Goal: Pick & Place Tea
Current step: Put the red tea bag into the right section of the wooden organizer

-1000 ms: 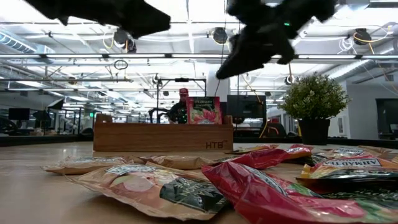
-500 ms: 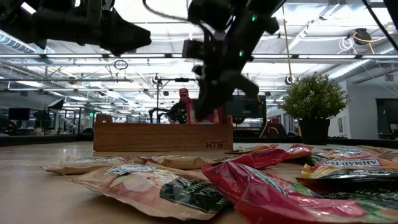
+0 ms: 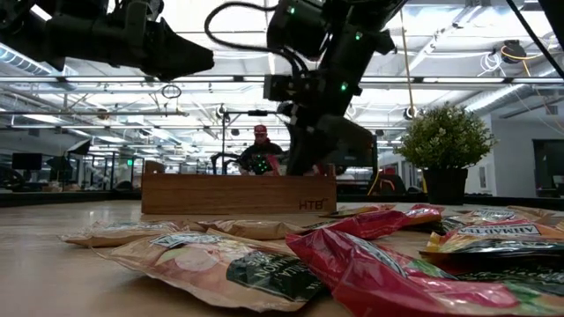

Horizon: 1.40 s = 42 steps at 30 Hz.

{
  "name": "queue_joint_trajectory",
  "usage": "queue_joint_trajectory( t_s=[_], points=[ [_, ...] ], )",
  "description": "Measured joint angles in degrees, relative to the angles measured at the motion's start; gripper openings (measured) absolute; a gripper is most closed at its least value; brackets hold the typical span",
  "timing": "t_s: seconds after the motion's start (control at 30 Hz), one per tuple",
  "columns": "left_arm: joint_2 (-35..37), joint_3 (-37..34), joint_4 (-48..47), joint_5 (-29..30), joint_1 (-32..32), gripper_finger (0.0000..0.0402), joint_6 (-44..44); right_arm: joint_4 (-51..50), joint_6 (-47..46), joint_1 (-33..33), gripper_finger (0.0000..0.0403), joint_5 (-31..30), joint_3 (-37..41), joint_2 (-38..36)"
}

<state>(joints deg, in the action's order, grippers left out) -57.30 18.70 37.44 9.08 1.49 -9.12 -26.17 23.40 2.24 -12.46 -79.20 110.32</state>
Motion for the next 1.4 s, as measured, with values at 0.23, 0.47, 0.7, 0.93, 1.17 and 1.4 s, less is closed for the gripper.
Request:
queue_joint_trajectory(
  t_s=[0.23, 0.47, 0.7, 0.93, 1.17, 1.4],
  points=[
    [0.00, 0.02, -0.03, 0.02, 0.00, 0.0200, -0.03, -5.06, 0.87, 0.94, 0.0000, -2.26, -3.10, -0.13],
    [0.00, 0.04, -0.03, 0.03, 0.00, 0.0200, 0.27, -13.25, -0.70, -0.44, 0.0000, 0.91, -5.78, -0.18],
    [0.00, 0.04, -0.01, 0.07, -0.01, 0.0200, 0.32, -13.89, -3.03, -1.15, 0.0000, 5.23, -5.79, -0.13],
    [0.00, 0.04, 0.00, 0.09, 0.00, 0.0200, 0.43, -11.79, -2.19, -1.45, 0.0000, 5.24, -5.77, 0.60],
    [0.00, 0.07, 0.01, 0.46, -0.01, 0.0200, 0.45, -11.54, -1.20, -1.86, 0.0000, 5.50, -5.81, 3.46],
    [0.00, 0.09, 0.02, 2.53, 0.00, 0.0200, 0.43, -11.30, -1.61, -2.18, 0.0000, 7.24, -5.81, 3.85]
  ],
)
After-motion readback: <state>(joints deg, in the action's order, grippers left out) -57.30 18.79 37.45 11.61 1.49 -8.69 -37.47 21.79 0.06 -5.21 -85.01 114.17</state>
